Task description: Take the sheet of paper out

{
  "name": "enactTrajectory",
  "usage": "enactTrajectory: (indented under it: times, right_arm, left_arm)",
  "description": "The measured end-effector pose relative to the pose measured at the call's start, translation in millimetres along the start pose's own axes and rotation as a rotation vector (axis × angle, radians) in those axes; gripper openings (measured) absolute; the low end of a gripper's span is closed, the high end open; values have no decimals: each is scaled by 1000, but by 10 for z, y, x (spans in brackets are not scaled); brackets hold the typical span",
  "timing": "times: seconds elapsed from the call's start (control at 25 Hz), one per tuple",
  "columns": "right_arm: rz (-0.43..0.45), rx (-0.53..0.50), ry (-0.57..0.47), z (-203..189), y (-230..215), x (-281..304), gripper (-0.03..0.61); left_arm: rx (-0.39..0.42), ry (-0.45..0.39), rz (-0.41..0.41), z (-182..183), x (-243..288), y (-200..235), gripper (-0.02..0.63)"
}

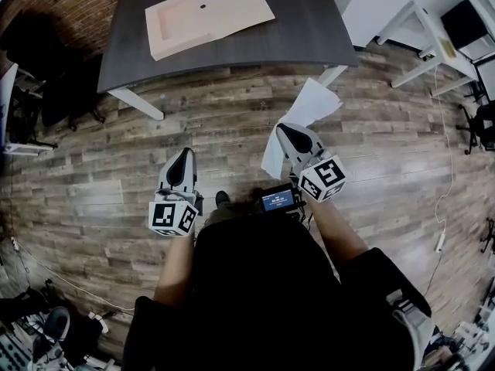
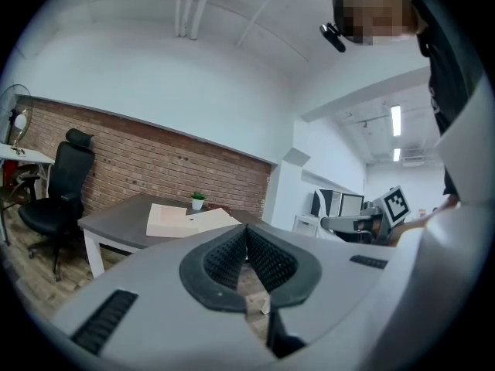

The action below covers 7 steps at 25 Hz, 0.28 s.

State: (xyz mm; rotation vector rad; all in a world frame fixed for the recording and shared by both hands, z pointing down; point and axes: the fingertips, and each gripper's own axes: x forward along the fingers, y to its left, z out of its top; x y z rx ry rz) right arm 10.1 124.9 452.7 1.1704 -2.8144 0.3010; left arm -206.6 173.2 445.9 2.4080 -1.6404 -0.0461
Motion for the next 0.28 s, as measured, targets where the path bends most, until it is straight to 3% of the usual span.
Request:
enactTrajectory:
  times: [0.28]
  right_arm:
    - [-25, -19, -8, -22, -233, -270, 4]
  left_arm:
    - [54, -4, -2, -14, 61, -332, -5]
